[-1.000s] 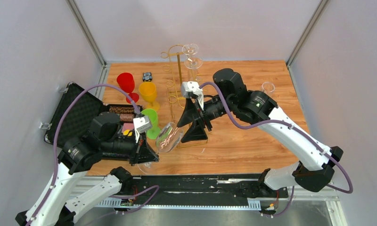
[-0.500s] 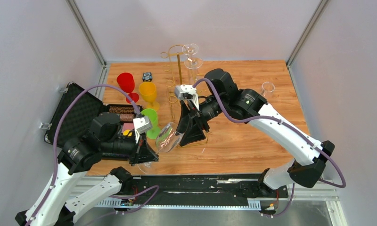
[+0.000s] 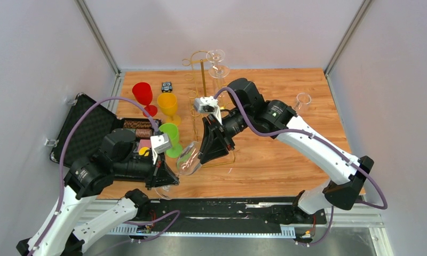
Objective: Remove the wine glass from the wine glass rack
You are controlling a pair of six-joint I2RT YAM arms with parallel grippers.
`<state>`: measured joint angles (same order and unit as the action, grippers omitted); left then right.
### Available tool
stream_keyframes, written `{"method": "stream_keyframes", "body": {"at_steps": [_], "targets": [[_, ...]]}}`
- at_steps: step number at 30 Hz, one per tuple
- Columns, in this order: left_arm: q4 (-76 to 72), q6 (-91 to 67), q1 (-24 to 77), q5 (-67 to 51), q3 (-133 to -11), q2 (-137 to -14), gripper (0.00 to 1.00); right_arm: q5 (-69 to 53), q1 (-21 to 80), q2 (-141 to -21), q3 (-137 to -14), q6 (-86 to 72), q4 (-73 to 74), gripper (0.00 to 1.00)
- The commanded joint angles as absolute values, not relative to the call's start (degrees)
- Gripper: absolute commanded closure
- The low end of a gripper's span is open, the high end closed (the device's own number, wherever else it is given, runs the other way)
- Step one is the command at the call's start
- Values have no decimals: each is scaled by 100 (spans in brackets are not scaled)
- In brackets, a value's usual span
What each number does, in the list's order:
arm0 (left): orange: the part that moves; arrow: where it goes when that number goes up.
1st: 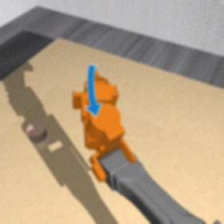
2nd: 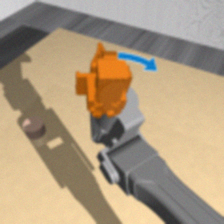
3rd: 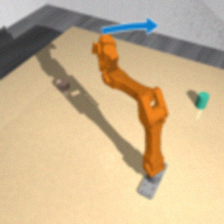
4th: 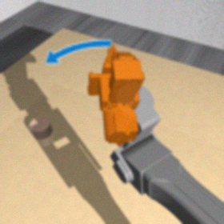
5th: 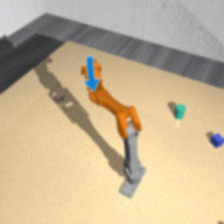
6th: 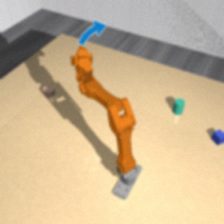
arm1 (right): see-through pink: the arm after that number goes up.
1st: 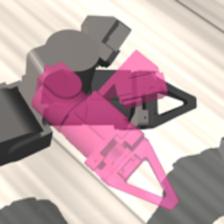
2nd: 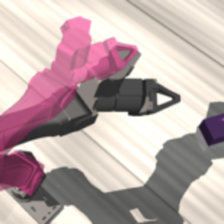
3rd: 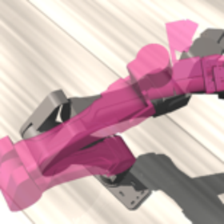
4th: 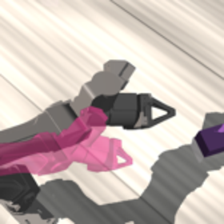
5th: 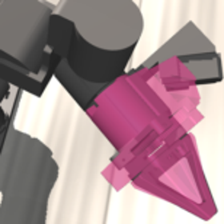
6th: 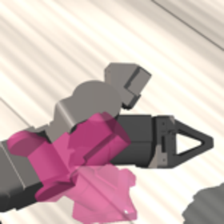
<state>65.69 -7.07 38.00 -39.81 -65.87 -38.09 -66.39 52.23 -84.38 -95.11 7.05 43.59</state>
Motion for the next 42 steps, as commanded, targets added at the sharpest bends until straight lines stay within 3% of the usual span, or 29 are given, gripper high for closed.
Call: {"method": "stream_keyframes", "body": {"at_steps": [1,6,10,14,17,19,21,28,42], "targets": [[6284,-622,3806,-3901,-6821,-3745,100,-7009,5300,-8485,-9717,655,4231,82],[6276,-624,3806,-3877,-6829,-3744,100,-7067,5334,-8534,-9704,616,4191,99],[6278,-636,3812,-3845,-6829,-3730,98,-6983,5376,-8506,-9663,587,4135,100],[6269,-654,3814,-3745,-6809,-3694,78,-6974,5372,-8469,-9562,534,4008,100],[6274,-667,3814,-3708,-6796,-3656,51,-6969,5399,-8444,-9516,510,3960,100],[6270,-668,3814,-3685,-6790,-3638,36,-6932,5415,-8402,-9489,528,3948,100],[6268,-668,3819,-3658,-6787,-3621,28,-6829,5418,-8341,-9424,549,3930,100],[6344,-660,3814,-3194,-6852,-3646,16,-6423,5420,-7948,-9043,545,4122,100],[6377,-711,3814,-2689,-6908,-3604,0,-4003,5149,-6606,-7926,-186,5222,100]]}}
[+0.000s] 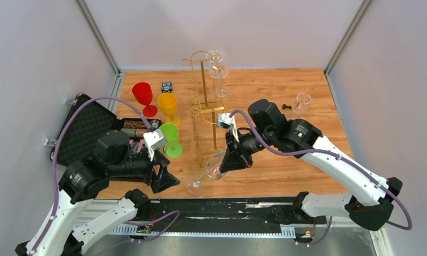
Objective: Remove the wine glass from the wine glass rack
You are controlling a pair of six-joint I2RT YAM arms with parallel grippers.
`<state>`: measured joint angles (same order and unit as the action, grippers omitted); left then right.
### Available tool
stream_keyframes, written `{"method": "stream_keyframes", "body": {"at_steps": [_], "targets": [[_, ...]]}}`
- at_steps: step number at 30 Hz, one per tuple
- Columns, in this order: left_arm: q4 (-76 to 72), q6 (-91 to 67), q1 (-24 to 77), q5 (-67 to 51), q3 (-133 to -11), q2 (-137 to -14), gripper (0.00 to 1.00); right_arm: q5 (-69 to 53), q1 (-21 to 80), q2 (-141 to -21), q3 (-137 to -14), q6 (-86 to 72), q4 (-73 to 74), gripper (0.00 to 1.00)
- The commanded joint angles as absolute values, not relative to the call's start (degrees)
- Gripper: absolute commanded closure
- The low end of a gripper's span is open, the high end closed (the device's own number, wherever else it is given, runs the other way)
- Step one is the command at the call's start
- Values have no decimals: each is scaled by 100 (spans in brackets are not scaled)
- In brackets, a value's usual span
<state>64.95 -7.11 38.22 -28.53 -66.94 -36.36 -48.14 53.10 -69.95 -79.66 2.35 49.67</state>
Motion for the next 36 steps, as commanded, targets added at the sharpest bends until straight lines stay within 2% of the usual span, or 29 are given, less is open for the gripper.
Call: {"method": "stream_keyframes", "body": {"at_steps": [1,15,23,36], "targets": [[6387,-716,3814,-2680,-6913,-3604,0,-3861,5089,-6528,-7905,-253,5326,100],[6314,-788,3834,-2710,-6842,-3410,0,-1954,3370,-6201,-8181,-870,6427,100],[6300,-831,3849,-2820,-6769,-3260,0,-1725,1941,-6556,-8062,-915,6380,100],[6259,-863,3920,-2881,-6724,-3032,0,-684,625,-7151,-7666,-1002,5724,100]]}}
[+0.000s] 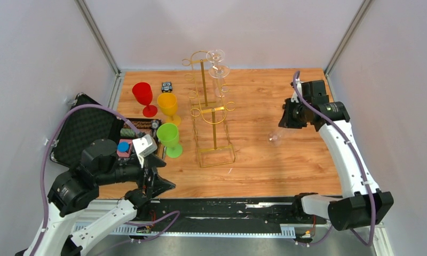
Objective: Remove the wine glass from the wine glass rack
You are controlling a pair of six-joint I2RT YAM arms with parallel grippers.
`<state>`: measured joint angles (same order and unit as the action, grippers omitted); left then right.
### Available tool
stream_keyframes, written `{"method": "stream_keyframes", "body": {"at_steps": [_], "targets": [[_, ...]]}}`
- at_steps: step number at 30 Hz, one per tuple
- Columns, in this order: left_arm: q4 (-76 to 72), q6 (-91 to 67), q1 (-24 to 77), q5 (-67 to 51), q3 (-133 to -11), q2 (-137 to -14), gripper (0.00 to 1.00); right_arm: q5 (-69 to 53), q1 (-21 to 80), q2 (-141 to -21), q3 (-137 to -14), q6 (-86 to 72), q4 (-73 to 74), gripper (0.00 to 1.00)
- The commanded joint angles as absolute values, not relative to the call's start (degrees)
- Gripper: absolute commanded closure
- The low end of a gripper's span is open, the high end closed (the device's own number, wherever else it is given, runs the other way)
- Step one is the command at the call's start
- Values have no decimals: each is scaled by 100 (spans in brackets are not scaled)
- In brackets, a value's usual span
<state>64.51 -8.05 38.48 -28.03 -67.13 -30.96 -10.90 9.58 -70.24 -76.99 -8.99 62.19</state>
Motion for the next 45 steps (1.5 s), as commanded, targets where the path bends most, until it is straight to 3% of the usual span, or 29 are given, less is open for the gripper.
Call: {"method": "stream_keyframes", "body": {"at_steps": [1,9,24,29,34,40,45], "targets": [[6265,-862,3929,-2877,-6724,-3023,0,-645,496,-7218,-7643,-957,5685,100],[6266,-853,4034,-2781,-6725,-2945,0,-704,-320,-7692,-7513,-923,5347,100],[6341,-850,4148,-2628,-6768,-2993,0,-334,-536,-8350,-7719,-901,5234,99],[6378,-848,4153,-2617,-6816,-3095,0,-199,-536,-8342,-7823,-905,5289,74],[6450,-837,4151,-2556,-6937,-3254,0,221,-536,-8229,-8174,-902,5443,59],[6457,-851,4150,-2508,-7030,-3523,0,441,-536,-8147,-8917,-924,5736,53],[6393,-918,4148,-2412,-7138,-3701,0,-189,-523,-8043,-9641,-961,5902,51]]}}
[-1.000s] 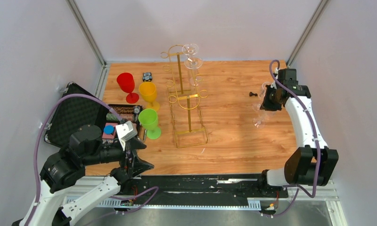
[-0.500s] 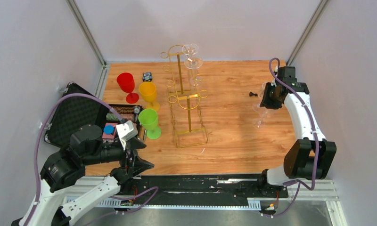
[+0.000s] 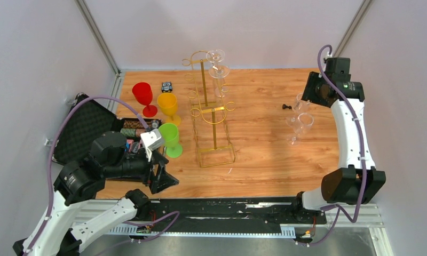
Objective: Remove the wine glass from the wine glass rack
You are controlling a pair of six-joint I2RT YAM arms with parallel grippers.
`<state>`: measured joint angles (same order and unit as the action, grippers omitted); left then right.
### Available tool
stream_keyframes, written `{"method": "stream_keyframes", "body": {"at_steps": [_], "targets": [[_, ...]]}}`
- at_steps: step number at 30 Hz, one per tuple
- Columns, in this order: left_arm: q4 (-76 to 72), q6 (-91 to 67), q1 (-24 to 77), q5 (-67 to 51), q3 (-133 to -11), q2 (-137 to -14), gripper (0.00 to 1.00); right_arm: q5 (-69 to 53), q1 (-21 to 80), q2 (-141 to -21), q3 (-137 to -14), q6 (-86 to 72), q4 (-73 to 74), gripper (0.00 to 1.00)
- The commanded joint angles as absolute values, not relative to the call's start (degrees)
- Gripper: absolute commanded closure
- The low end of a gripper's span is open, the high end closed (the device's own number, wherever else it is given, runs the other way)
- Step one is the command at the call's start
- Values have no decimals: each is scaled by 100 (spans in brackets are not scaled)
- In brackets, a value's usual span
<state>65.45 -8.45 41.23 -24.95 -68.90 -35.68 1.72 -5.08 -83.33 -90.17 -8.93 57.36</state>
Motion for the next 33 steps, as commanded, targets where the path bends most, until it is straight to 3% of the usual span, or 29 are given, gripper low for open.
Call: {"method": "stream_keyframes", "body": {"at_steps": [1,10,17,33], "targets": [[6382,-929,4148,-2381,-7155,-3753,0,-355,-515,-8036,-9784,-977,5929,50],[6241,-1238,4148,-1819,-7310,-3985,0,-1583,-28,-8242,-10833,-1237,5736,44],[6128,-1538,4148,-1405,-7265,-3904,0,-2985,456,-8566,-10962,-1915,4753,42],[6119,-2250,4148,-387,-7165,-3582,0,-3872,1359,-9864,-11517,-2874,3663,42]]}}
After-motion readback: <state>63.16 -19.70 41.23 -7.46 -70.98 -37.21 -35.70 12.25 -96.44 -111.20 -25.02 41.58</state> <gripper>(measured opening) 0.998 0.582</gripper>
